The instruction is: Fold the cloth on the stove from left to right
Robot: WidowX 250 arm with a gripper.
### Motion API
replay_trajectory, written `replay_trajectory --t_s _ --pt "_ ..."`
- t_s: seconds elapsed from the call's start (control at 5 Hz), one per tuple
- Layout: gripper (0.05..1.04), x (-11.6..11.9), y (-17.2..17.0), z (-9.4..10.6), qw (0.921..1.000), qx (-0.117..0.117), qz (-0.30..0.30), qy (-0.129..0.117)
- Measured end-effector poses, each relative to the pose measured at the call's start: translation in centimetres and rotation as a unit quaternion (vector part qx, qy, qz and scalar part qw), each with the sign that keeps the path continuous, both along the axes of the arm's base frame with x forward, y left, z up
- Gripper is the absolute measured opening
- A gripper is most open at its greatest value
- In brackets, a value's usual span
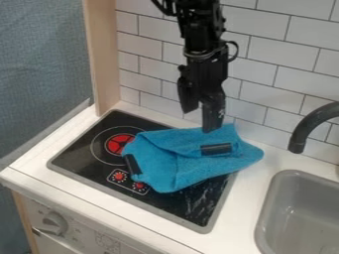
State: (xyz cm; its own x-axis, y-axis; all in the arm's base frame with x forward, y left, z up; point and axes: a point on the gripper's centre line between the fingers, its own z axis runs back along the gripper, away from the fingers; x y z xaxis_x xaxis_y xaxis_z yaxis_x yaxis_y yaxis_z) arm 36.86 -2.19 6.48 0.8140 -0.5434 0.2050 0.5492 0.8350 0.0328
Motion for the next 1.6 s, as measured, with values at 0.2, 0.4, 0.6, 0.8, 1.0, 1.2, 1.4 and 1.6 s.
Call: replay_trajectory --t_s 0.2,0.4,0.6,0.8,1.0,1.2,1.4,1.6 --pt "0.999 -0.7 2.7 0.9 0.9965 0.023 0.078 -0.019" --pt "0.999 -1.3 5.1 0.8 0.9841 0.034 0.173 -0.019" --pt "0.999 -2.6 7.4 1.0 0.9559 0.032 0.289 -0.039" --pt "0.999 -3.3 8.6 0.5 0.9416 0.043 0.331 -0.044" --pt "0.999 -4.6 10.1 -1.1 0.9148 0.033 0.4 -0.044" --pt "0.999 -4.9 10.8 -2.4 0.8985 0.029 0.437 -0.035" --pt "0.999 -5.2 10.8 -4.4 0.8835 0.019 0.468 -0.015" --pt "0.999 -5.1 10.7 -5.9 0.8754 0.015 0.483 0.003"
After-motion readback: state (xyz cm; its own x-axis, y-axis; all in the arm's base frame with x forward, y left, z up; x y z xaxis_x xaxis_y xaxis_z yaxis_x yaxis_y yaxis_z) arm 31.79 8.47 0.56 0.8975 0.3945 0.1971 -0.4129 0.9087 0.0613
